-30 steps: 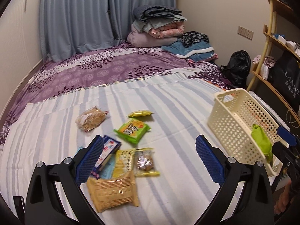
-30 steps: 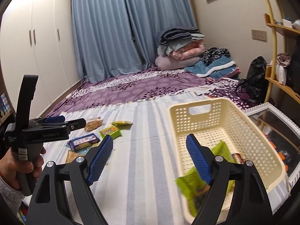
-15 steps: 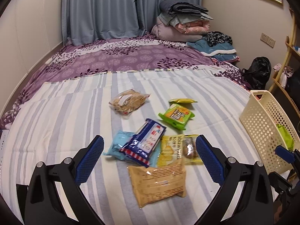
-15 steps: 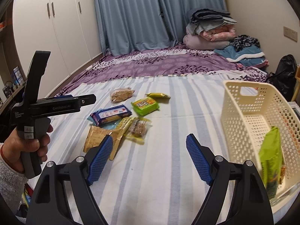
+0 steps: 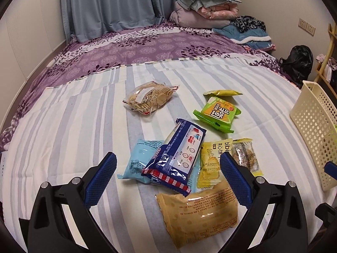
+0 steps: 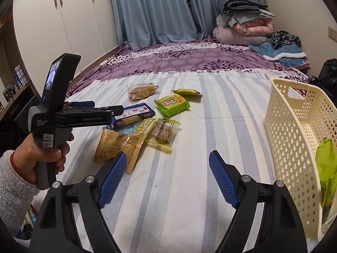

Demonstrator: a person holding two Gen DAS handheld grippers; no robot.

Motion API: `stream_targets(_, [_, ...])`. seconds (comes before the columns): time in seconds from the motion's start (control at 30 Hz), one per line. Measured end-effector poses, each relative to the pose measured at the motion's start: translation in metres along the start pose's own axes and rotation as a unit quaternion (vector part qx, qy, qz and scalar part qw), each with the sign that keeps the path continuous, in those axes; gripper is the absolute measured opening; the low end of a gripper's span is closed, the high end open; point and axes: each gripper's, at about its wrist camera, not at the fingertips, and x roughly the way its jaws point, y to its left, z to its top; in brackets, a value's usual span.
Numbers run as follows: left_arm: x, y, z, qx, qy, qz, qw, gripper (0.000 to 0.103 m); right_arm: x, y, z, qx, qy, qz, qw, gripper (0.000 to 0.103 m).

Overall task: Organize snacks
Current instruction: 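Grasp the blue-and-white biscuit pack with the left gripper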

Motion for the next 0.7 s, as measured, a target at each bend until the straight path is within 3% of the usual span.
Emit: stream_targets(0.7, [0.056,-0.008,0.004,0.044,0.035,0.007,0.9984,0.100,0.032,0.000,-0.005,0.010,0.037,0.017,0.999,0.080])
